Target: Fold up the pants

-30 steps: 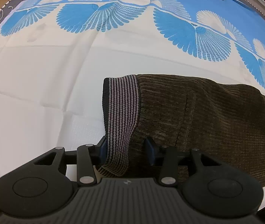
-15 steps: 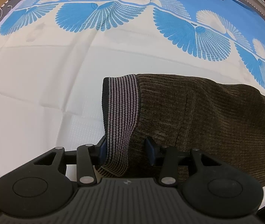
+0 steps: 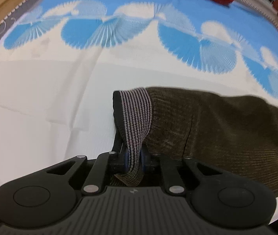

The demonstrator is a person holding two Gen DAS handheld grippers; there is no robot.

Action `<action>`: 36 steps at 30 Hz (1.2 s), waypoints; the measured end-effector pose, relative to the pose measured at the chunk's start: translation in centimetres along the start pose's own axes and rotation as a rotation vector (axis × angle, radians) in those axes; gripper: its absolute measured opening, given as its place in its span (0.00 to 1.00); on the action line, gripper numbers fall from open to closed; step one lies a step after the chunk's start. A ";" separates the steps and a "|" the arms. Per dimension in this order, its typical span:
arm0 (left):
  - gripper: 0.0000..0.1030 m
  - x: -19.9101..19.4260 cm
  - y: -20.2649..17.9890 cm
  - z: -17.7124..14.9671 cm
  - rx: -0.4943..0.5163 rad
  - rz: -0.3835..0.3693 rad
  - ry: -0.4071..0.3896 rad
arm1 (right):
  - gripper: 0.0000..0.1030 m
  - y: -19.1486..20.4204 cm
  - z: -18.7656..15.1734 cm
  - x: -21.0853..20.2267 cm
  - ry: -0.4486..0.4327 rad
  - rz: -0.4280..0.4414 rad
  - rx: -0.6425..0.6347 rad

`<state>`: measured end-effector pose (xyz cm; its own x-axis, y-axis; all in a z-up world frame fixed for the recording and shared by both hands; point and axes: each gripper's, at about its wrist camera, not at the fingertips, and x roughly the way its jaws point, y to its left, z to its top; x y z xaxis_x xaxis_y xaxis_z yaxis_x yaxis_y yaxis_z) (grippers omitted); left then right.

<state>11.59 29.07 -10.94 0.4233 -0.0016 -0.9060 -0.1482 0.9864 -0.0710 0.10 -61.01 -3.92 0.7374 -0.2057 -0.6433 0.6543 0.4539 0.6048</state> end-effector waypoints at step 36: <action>0.12 -1.5 -2.3 0.3 0.087 -0.012 -0.125 | 0.29 2.6 -3.4 3.0 0.185 -0.092 -0.349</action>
<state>11.54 26.83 -9.27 0.5337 0.0020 -0.8457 -0.0670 0.9970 -0.0400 3.45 -57.48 -5.92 0.6149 -0.1144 -0.7803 0.5964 0.7148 0.3652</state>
